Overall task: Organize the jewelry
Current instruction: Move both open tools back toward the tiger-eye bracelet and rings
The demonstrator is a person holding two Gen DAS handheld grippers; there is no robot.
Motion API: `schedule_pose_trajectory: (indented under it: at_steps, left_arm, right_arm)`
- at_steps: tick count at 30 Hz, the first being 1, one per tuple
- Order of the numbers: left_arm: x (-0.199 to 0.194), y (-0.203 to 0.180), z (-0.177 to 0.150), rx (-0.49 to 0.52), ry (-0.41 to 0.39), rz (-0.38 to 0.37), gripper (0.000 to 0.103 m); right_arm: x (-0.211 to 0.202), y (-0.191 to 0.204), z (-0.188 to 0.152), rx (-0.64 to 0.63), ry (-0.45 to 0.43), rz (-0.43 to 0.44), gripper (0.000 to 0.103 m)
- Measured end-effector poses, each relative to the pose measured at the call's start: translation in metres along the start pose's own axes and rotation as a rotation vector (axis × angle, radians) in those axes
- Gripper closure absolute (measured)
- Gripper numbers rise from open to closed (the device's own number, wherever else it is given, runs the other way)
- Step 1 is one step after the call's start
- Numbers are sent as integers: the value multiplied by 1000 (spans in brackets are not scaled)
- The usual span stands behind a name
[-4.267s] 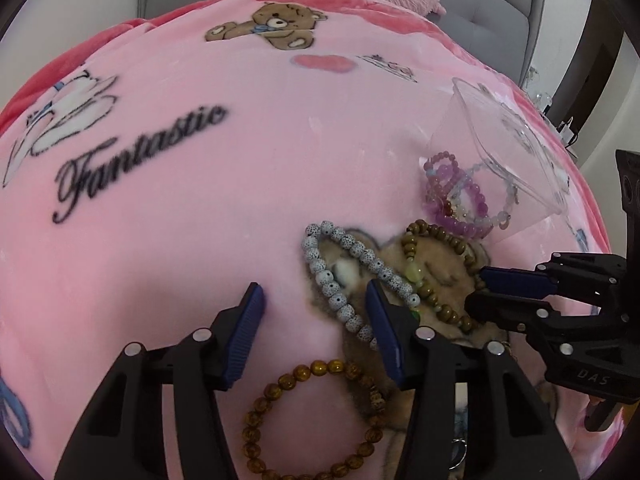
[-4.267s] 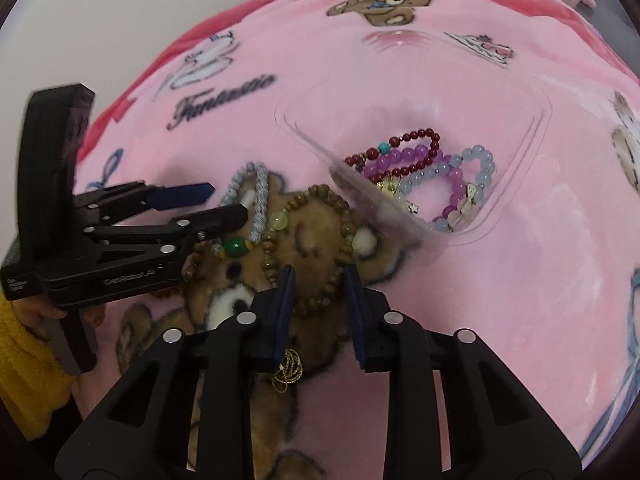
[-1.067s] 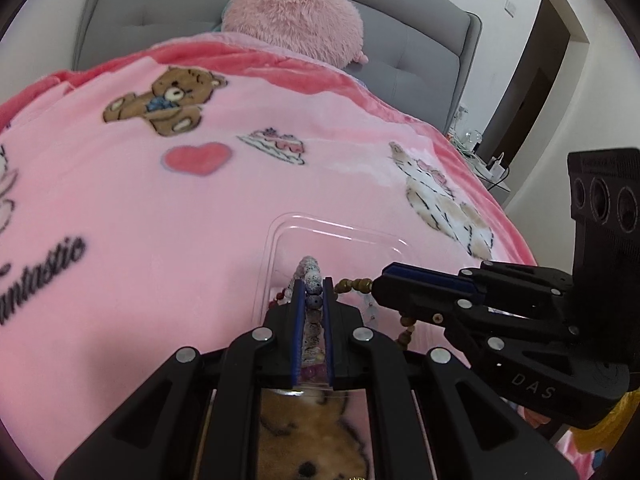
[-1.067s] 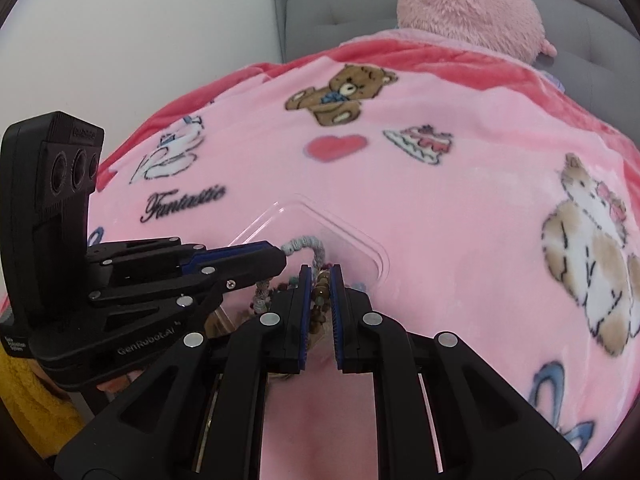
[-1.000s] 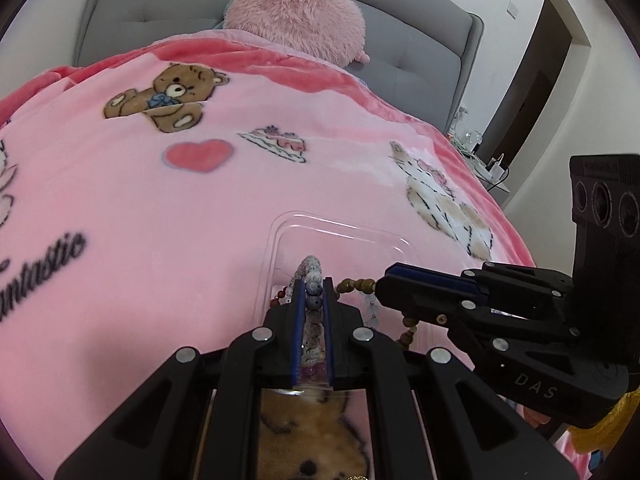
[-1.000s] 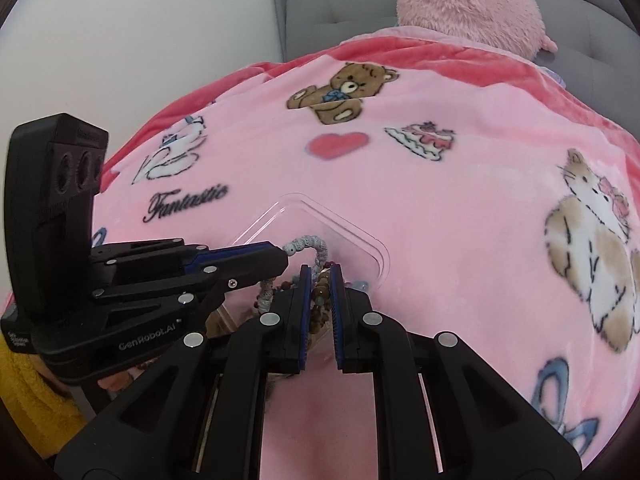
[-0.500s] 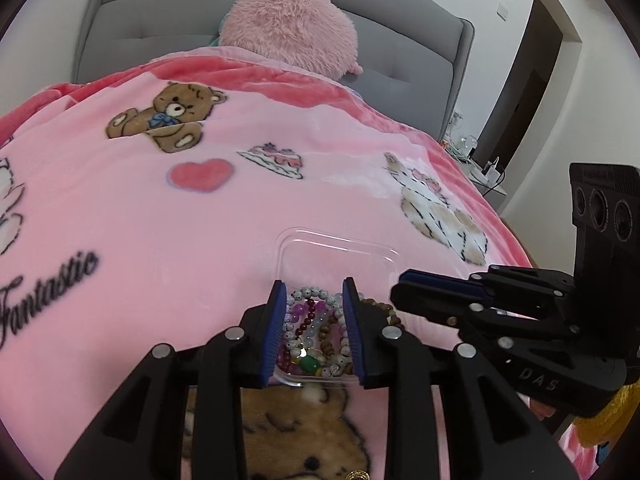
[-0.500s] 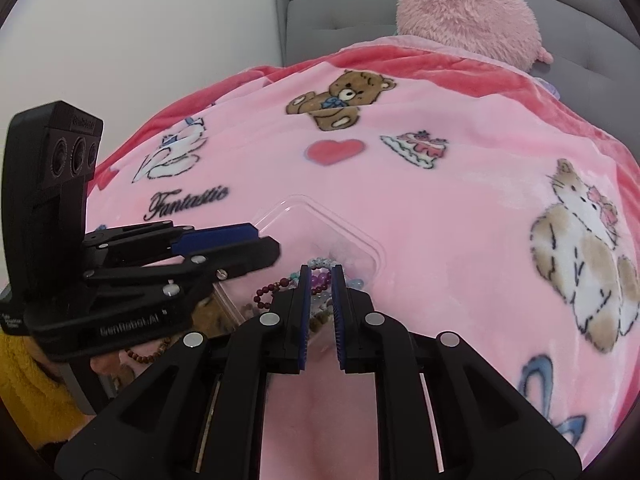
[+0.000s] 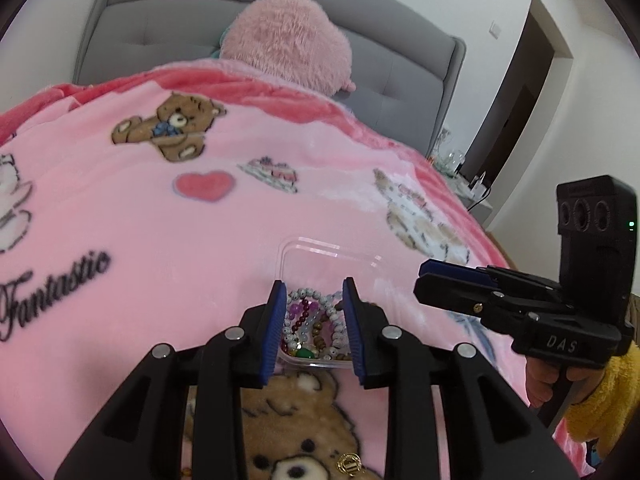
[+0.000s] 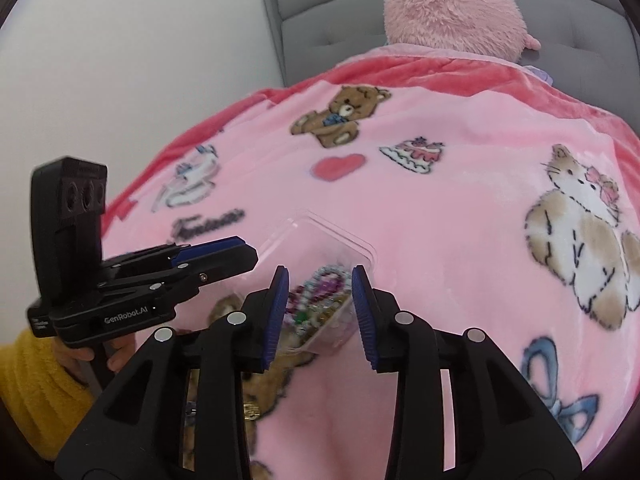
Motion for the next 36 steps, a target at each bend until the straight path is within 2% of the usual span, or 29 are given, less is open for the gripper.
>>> schedule_pose_trajectory:
  at_steps: [4,6,8,14,23,28,36]
  left_arm:
    - [-28,-5,3,40,-20,5,69]
    - [-42,-1,1,38,-19,21,69]
    - [-54,4,-5,25,-11,36,65]
    - [-93,26,-43,-21,29,138,51]
    - [-104,39,-105,-50,132,229,50]
    - [-109,41,-123,-63,148,231,50]
    - [-94,58,-142,-88,196,266,50]
  right_arm:
    - [-21,10,-1,-26,-31,80,68]
    - [-28,19,-6,-65,-42,104,64]
    - [-32,27,-12,-95,-39,121,63]
    - [-28,54,-41,-185,12,152,63]
    - [-10,65,-82,-246,115,114,63]
    - [-5,66,-100,-244,151,113,63]
    - [13,68,-126,-271,226,86,63]
Point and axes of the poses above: each gripper's, at about its wrist camera, not at the fingertips, and x roughly the way its jaws point, y to its left, z to its top, the point moved 9 cm from there along x, roughly the way its jaws point, and after that the axes turned 14 degrees about -z, right-handed, at the moved point
